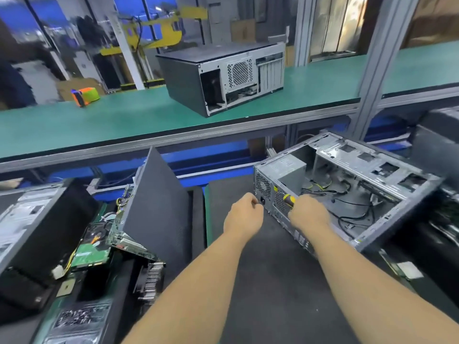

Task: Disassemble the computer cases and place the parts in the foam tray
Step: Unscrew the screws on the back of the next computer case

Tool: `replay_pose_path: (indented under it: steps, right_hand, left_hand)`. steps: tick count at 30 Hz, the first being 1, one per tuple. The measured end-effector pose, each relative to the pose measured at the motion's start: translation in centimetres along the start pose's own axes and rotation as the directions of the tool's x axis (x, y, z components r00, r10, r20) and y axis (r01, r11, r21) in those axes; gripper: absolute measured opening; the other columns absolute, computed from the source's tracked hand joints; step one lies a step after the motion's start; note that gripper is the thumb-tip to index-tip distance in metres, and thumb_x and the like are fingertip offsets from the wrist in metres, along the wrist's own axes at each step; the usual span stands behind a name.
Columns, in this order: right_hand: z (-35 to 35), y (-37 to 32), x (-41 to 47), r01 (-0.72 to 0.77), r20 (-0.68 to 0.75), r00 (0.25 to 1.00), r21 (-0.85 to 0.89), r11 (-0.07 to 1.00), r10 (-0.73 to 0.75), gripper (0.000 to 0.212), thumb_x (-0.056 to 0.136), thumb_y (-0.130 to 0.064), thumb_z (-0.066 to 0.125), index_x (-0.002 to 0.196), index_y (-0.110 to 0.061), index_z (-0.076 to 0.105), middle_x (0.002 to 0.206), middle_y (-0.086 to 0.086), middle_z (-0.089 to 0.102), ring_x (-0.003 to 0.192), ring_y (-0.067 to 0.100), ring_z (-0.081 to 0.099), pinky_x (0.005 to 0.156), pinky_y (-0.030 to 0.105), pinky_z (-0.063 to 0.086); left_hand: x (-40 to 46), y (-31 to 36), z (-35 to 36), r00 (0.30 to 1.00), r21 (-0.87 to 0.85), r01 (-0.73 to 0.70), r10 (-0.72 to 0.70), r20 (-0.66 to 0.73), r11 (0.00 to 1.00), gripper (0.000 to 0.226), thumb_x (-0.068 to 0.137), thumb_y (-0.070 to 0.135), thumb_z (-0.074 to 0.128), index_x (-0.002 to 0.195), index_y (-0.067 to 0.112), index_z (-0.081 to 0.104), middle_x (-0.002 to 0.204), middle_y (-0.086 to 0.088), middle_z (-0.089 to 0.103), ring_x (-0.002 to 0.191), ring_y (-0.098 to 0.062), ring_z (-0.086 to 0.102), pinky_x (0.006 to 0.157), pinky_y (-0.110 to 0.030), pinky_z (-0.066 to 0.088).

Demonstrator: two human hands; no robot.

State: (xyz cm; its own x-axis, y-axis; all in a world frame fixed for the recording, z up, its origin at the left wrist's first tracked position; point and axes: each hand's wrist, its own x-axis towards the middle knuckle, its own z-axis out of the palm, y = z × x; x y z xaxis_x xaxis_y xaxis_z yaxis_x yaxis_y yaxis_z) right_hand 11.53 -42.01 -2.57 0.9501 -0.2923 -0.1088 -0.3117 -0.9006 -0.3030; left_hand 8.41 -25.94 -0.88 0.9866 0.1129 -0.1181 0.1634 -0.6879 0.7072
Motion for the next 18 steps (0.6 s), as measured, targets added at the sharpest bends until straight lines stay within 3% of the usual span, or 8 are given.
replay_pose_path:
  steps: [2, 6, 11, 18]
  right_hand:
    - [0.4, -2.1, -0.7, 0.059, 0.032, 0.998, 0.028, 0.998, -0.060, 0.021, 0.088, -0.017, 0.059, 0.105, -0.006, 0.063, 0.112, 0.015, 0.069, 0.103, 0.033, 0.066, 0.070, 0.031, 0.044]
    - [2.1, -6.3, -2.8, 0.148, 0.069, 0.986, 0.093, 0.985, -0.155, 0.007, 0.088, -0.015, 0.058, 0.093, -0.010, 0.061, 0.108, 0.015, 0.070, 0.100, 0.033, 0.066, 0.069, 0.031, 0.042]
    - [4.7, -9.6, -5.5, 0.173, 0.054, 0.982, 0.142, 0.975, -0.182, 0.026, 0.087, -0.017, 0.060, 0.109, -0.004, 0.058, 0.111, 0.015, 0.068, 0.105, 0.033, 0.064, 0.070, 0.031, 0.042]
    - [6.8, -12.9, -9.7, 0.319, 0.016, 0.947, 0.070, 0.945, -0.321, 0.022, 0.084, -0.018, 0.061, 0.102, -0.008, 0.053, 0.107, 0.013, 0.065, 0.100, 0.033, 0.064, 0.069, 0.033, 0.040]
  left_hand:
    - [0.1, -0.8, -0.4, 1.000, -0.030, 0.021, -0.021, -0.012, 0.999, 0.016, 0.097, 0.030, 0.045, 0.105, 0.028, 0.058, 0.109, 0.005, 0.065, 0.096, -0.022, 0.061, 0.079, -0.033, 0.046]
    - [0.0, -3.1, -2.1, 0.997, -0.089, 0.061, -0.064, -0.033, 0.994, 0.018, 0.101, 0.029, 0.046, 0.115, 0.022, 0.053, 0.117, -0.002, 0.065, 0.103, -0.026, 0.060, 0.090, -0.037, 0.050]
    - [-0.6, -6.3, -5.1, 0.992, -0.046, 0.060, -0.065, -0.109, 0.997, 0.031, 0.103, 0.031, 0.042, 0.132, 0.021, 0.047, 0.126, -0.005, 0.056, 0.105, -0.026, 0.057, 0.090, -0.041, 0.047]
    - [-0.6, -10.0, -8.5, 0.976, 0.076, 0.081, -0.063, -0.210, 0.994, 0.031, 0.107, 0.033, 0.038, 0.133, 0.018, 0.046, 0.133, -0.009, 0.051, 0.118, -0.032, 0.049, 0.095, -0.045, 0.044]
